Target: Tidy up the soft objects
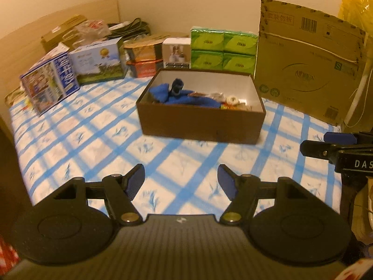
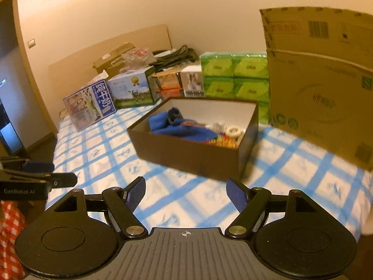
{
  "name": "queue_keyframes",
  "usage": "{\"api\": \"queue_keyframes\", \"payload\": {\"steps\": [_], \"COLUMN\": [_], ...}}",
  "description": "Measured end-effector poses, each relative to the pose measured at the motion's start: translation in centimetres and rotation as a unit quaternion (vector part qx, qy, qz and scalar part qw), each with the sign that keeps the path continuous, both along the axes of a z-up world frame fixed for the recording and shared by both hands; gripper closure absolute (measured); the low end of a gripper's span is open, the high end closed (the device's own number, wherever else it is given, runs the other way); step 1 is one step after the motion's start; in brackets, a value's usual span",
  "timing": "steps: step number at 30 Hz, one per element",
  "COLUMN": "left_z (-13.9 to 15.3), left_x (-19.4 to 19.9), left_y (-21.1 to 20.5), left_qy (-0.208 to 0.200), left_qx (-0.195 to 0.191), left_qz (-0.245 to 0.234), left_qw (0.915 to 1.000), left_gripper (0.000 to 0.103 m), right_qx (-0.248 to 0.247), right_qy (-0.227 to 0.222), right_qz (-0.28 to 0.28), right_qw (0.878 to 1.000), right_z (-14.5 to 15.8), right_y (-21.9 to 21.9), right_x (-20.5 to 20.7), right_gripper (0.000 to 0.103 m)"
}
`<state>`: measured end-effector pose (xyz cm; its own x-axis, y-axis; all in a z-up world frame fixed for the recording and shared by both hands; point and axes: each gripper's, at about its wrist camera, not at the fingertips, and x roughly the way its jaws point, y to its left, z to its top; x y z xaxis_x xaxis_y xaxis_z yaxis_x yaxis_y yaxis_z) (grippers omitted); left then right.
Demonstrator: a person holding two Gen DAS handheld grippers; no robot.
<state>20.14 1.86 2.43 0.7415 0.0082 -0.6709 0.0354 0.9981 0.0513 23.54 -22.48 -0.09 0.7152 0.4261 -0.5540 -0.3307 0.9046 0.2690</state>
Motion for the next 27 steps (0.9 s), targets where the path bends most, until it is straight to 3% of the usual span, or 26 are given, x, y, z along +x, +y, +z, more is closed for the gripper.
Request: {"api": "queue_keyframes", "payload": {"steps": [14,27], "left_z": [-0.9,-3.0], "left_x": [-11.8,-17.7], "left_y": [-0.4,-0.2], "left_qy": [0.024,0.055], "left_qx": [-0.032,-0.049], "left_qz": [0.035,0.056], "left_qw": [0.9986,0.9957], "left_gripper": [0.036,0.036], "right_qx": [-0.012,-0.040], "right_qy": [0.045,0.073], "right_qz": [0.022,0.053], "right_qw": [0.999,0.995], "right_z": [-0.6,-2.5], "right_y": [0.3,2.0], "right_x": [-10.9,-16.3], "right_gripper": [0.027,0.027]}}
